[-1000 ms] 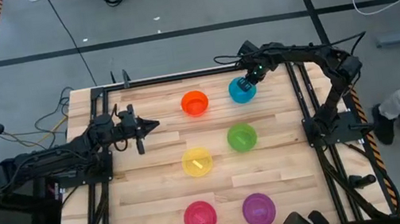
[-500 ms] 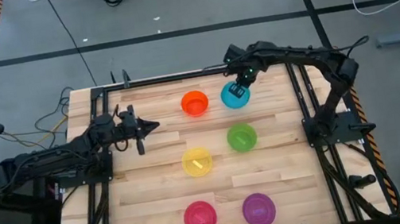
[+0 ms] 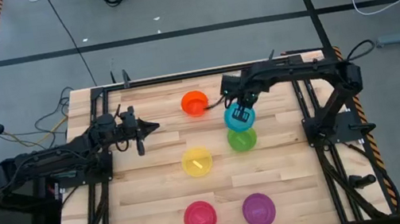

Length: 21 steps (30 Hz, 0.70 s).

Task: Nest bowls inside each other
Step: Stack the blue bowl on the green bowl

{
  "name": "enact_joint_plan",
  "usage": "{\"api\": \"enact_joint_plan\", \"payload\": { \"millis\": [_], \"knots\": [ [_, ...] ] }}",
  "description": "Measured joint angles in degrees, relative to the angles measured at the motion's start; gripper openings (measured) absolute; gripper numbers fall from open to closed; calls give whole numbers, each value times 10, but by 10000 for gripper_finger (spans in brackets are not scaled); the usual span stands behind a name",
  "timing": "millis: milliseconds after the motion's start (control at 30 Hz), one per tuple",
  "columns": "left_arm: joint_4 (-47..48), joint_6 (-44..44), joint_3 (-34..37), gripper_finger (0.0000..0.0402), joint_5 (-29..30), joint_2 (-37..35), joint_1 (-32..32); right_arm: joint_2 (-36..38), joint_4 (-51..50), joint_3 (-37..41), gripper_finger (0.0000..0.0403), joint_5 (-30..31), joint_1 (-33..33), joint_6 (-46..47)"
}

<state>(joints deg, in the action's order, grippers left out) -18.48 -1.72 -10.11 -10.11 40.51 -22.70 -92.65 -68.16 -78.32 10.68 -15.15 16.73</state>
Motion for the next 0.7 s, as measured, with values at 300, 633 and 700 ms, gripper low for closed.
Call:
{"api": "enact_joint_plan", "payload": {
  "millis": [300,633,700],
  "knots": [
    [0,0,0,21,0,0,0,33,-3,26,0,-18,121,71],
    [-1,1,0,16,0,0,0,32,62,86,0,-30,141,71],
    [-1,1,0,14,0,0,0,33,66,89,0,-28,120,60]
  ]
}}
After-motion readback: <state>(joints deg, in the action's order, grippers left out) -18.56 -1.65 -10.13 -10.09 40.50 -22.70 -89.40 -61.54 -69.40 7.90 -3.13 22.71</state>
